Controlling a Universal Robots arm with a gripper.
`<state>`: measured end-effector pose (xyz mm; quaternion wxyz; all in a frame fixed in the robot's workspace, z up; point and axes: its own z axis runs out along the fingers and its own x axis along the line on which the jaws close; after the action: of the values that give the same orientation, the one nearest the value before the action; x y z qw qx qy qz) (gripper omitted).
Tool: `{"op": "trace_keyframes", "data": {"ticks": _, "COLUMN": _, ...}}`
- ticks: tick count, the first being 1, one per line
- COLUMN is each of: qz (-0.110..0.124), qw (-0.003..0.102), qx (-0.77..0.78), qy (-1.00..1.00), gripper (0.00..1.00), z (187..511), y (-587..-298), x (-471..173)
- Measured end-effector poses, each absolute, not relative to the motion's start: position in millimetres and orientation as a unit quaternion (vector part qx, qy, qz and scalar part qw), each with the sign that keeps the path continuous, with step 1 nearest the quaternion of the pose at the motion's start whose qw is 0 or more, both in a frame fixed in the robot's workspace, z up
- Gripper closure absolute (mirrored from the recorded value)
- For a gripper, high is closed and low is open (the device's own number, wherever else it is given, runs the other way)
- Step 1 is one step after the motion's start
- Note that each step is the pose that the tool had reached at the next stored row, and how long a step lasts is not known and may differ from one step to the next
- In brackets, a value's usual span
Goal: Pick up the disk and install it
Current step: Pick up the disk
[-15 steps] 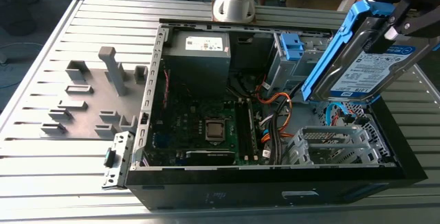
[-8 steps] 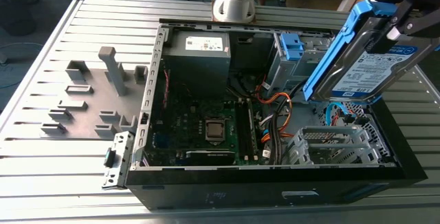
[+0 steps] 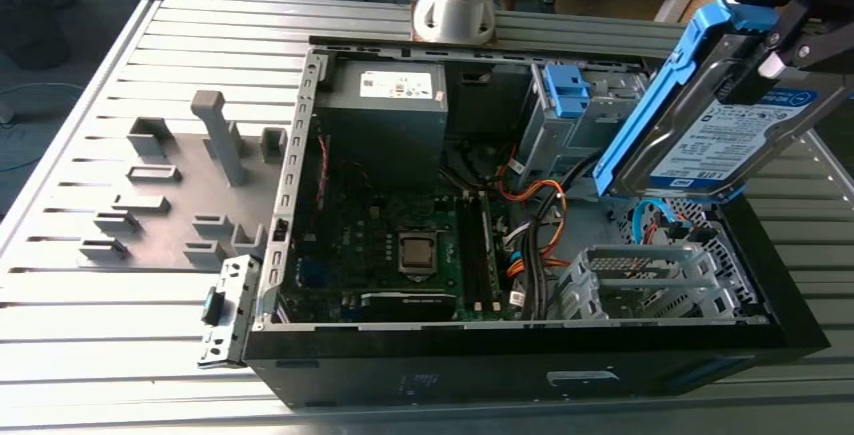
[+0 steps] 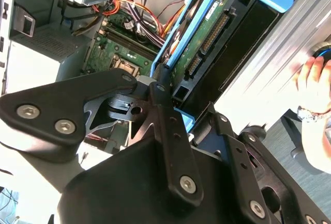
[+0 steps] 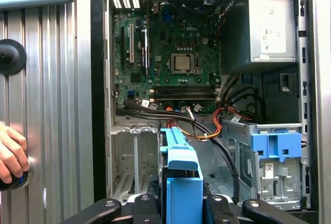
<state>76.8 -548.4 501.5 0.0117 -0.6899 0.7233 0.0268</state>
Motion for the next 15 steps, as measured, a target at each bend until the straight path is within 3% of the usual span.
{"op": "trace_keyframes", "data": {"ticks": 10, "qz": 0.028, "qw": 0.013, "qx": -0.69, "qy": 0.723, "gripper": 0.64, "z": 501.5, "y": -554.6, "x": 78.3}}
{"op": "trace_keyframes", "data": {"ticks": 15, "qz": 0.041, "qw": 0.026, "qx": -0.69, "qy": 0.723, "gripper": 0.64, "z": 501.3, "y": -560.5, "x": 78.7}}
